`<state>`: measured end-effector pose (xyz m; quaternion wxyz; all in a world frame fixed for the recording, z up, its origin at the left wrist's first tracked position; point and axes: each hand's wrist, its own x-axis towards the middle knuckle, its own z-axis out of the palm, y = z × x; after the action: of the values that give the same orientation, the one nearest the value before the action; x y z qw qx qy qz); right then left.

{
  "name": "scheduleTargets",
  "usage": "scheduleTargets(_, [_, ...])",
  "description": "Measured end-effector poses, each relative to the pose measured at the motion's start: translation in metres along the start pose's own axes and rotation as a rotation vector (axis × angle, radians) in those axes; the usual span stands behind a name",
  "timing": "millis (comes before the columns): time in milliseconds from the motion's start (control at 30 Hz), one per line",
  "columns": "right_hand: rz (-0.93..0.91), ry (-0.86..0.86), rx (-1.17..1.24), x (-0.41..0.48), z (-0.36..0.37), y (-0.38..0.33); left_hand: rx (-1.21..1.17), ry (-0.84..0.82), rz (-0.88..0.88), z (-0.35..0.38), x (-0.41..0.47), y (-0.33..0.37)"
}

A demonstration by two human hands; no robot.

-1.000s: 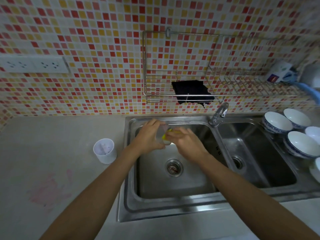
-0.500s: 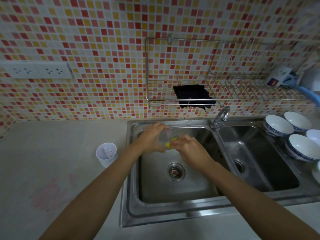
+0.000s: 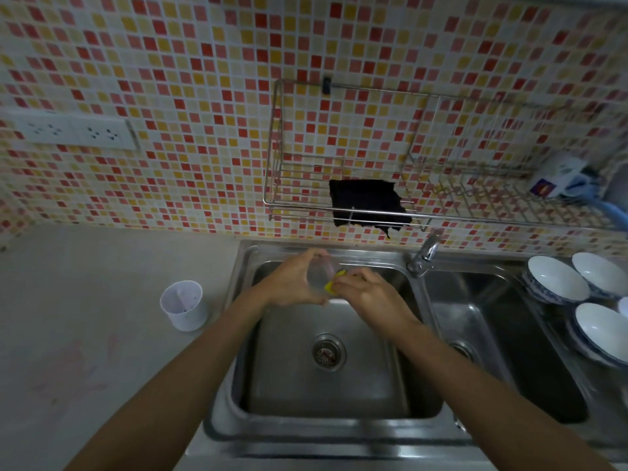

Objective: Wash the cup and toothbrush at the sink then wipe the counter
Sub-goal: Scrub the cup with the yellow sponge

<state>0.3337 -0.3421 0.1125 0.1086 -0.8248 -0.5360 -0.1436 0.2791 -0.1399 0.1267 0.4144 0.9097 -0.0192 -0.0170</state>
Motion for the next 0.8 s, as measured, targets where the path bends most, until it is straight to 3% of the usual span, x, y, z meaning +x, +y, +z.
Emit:
scheduleTargets(267, [0.050,0.035,0.211,-0.003,0.006,0.029,0.131,0.237,0.038,0.026,0.020,0.008])
scheduleTargets(400, [0.081,-0.050,0.400,-0.007,0.011,0.030,0.241,0.259,0.026,0.032,0.019,0.004])
scheduleTargets(533, [-0.058,-0.027,0.154,-0.004,0.023,0.042,0.340,0.230,-0.033,0.036,0.019,0.004])
scheduleTargets(633, [-0.060,0.031,0.098,-0.006,0.023,0.050,0.339,0.224,-0.017,0.037,0.022,0.003])
scheduleTargets(800, [0.066,-0.019,0.376,-0.012,0.030,0.042,0.327,0.207,-0.003,0.034,0.019,0.007])
